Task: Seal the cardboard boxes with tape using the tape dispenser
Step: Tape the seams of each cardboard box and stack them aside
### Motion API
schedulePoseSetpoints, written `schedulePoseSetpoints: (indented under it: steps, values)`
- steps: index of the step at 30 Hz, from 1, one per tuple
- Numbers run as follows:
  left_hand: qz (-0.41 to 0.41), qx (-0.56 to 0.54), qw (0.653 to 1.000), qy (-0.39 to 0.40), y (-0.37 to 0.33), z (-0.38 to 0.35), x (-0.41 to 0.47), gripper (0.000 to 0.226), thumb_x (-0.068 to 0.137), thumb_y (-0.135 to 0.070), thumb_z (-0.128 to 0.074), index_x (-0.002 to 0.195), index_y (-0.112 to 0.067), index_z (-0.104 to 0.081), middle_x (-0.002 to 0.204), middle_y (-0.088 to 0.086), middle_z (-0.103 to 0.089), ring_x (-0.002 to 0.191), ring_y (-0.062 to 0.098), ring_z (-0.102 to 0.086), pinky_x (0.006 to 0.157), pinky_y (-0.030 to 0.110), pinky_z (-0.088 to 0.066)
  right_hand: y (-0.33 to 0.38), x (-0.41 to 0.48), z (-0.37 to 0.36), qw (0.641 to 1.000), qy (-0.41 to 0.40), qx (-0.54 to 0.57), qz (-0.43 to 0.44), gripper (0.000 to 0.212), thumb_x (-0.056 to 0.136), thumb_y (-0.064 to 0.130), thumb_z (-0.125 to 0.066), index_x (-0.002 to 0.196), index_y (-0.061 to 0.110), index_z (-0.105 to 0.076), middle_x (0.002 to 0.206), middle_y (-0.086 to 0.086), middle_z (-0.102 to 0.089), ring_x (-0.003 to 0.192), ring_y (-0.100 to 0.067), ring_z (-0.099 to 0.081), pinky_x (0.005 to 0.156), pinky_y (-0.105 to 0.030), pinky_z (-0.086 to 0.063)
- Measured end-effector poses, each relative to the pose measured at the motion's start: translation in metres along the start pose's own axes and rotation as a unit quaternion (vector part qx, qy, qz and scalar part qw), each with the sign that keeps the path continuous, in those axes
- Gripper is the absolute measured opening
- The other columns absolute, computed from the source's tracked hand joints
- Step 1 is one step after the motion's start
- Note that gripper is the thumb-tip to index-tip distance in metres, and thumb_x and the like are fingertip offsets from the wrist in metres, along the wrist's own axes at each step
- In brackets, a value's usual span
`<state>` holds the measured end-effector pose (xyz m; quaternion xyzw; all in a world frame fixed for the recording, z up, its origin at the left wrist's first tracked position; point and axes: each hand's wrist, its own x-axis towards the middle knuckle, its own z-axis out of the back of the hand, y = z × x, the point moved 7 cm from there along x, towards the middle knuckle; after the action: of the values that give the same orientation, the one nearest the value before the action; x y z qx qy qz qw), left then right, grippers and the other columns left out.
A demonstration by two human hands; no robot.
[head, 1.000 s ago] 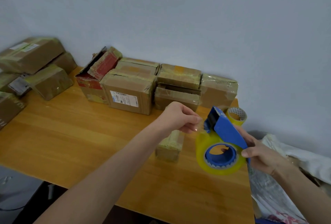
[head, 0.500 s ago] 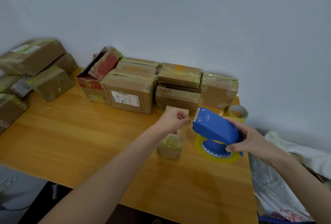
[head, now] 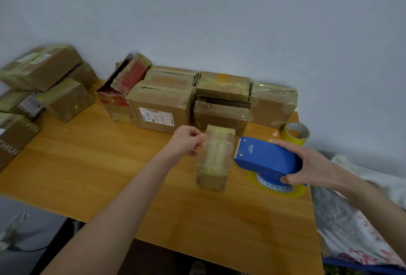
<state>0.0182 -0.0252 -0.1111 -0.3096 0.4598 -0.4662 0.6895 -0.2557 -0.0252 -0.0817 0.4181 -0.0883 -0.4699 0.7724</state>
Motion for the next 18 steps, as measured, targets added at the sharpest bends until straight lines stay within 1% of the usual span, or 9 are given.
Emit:
schedulePoseSetpoints:
  steps: [4, 7, 10, 12, 14, 16, 18]
  values:
    - [0.010, -0.007, 1.000, -0.022, 0.014, 0.008, 0.000, 0.012, 0.095, -0.018, -0.058, 0.086, -0.011, -0.062, 0.083, 0.004, -0.063, 0.077, 0.012, -0.060, 0.061, 0.022, -0.054, -0.005, -0.001, -0.001, 1.000, 0.008, 0.012, -0.007, 0.080, 0.073, 0.002, -0.079, 0.122, 0.051, -0.039, 0.120, 0.017, -0.053, 0.095, 0.010, -0.058, 0.068, -0.014, -0.050]
    - [0.022, -0.043, 0.999, -0.019, 0.023, 0.007, -0.002, 0.011, 0.094, -0.016, -0.059, 0.089, -0.007, -0.063, 0.082, 0.006, -0.065, 0.080, 0.014, -0.063, 0.065, 0.024, -0.057, -0.005, -0.003, -0.005, 1.000, 0.020, 0.012, -0.004, 0.079, 0.074, 0.001, -0.079, 0.121, 0.051, -0.041, 0.117, 0.015, -0.055, 0.095, 0.004, -0.060, 0.067, -0.016, -0.051]
    - [0.048, -0.093, 0.994, -0.020, 0.030, 0.009, -0.004, 0.011, 0.095, -0.013, -0.057, 0.088, -0.007, -0.061, 0.075, 0.006, -0.064, 0.073, 0.015, -0.065, 0.060, 0.024, -0.056, -0.008, -0.005, -0.005, 1.000, 0.022, 0.001, -0.004, 0.077, 0.074, 0.001, -0.079, 0.118, 0.051, -0.041, 0.114, 0.017, -0.055, 0.095, 0.007, -0.058, 0.068, -0.014, -0.051]
    - [0.052, -0.102, 0.993, -0.026, 0.036, 0.016, -0.005, 0.012, 0.096, -0.012, -0.057, 0.086, -0.006, -0.060, 0.071, 0.006, -0.062, 0.068, 0.014, -0.064, 0.056, 0.024, -0.055, -0.012, -0.007, -0.006, 1.000, 0.024, -0.012, -0.015, 0.076, 0.074, 0.002, -0.078, 0.116, 0.053, -0.040, 0.112, 0.018, -0.054, 0.093, 0.009, -0.057, 0.068, -0.014, -0.051]
    - [0.040, -0.092, 0.995, -0.022, 0.041, 0.021, -0.006, 0.012, 0.096, -0.011, -0.057, 0.085, -0.006, -0.059, 0.069, 0.006, -0.061, 0.064, 0.013, -0.063, 0.054, 0.024, -0.055, -0.017, -0.008, -0.009, 0.999, 0.028, -0.023, -0.030, 0.073, 0.073, 0.009, -0.079, 0.116, 0.054, -0.040, 0.111, 0.018, -0.055, 0.093, 0.007, -0.057, 0.069, -0.017, -0.053]
    - [0.036, -0.069, 0.996, -0.036, 0.048, 0.021, -0.007, 0.013, 0.096, -0.011, -0.057, 0.084, -0.007, -0.059, 0.067, 0.005, -0.061, 0.061, 0.011, -0.062, 0.051, 0.024, -0.054, -0.023, -0.008, -0.016, 0.998, 0.037, -0.030, -0.051, 0.071, 0.067, 0.024, -0.078, 0.117, 0.057, -0.040, 0.111, 0.018, -0.056, 0.093, 0.005, -0.058, 0.070, -0.021, -0.054]
    - [0.037, -0.037, 0.997, -0.057, 0.058, 0.016, -0.006, 0.013, 0.096, -0.012, -0.056, 0.084, -0.008, -0.058, 0.066, 0.005, -0.062, 0.061, 0.011, -0.061, 0.048, 0.023, -0.052, -0.029, -0.006, -0.024, 0.996, 0.047, -0.047, -0.064, 0.071, 0.062, 0.037, -0.073, 0.120, 0.058, -0.039, 0.111, 0.018, -0.057, 0.093, -0.002, -0.060, 0.073, -0.027, -0.056]
